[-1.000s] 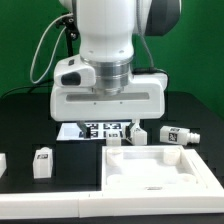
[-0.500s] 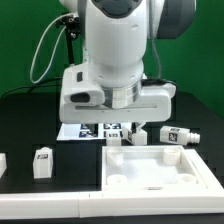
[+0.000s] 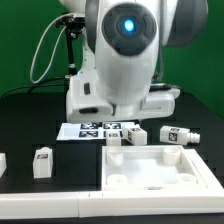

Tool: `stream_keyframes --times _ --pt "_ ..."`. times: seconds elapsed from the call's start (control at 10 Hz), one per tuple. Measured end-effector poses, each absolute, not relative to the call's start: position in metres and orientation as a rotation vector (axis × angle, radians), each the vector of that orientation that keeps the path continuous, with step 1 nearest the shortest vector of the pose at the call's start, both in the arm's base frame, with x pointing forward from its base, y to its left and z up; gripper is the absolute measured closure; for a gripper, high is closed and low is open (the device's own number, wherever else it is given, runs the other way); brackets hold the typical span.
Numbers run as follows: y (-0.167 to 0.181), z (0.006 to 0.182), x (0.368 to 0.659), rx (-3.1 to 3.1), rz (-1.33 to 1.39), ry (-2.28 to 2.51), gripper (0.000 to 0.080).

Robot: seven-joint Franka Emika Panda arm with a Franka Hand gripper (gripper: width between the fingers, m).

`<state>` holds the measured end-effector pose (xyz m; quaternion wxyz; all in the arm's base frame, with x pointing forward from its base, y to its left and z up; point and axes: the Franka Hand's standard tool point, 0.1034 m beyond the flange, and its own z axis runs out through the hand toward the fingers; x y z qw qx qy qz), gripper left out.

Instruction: Assemble one leg

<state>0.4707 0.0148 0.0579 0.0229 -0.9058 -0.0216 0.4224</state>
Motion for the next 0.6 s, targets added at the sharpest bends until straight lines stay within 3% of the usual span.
stream_keyframes --times 0.2,0.3,0.6 --pt "0.014 0.037 0.461 -2.717 1.558 -0.070 0.0151" --pt "0.017 0.030 0.471 -2.734 1.549 -0.063 0.0151" --pt "0.015 0.028 0.471 -2.746 1.522 -0.064 0.0151"
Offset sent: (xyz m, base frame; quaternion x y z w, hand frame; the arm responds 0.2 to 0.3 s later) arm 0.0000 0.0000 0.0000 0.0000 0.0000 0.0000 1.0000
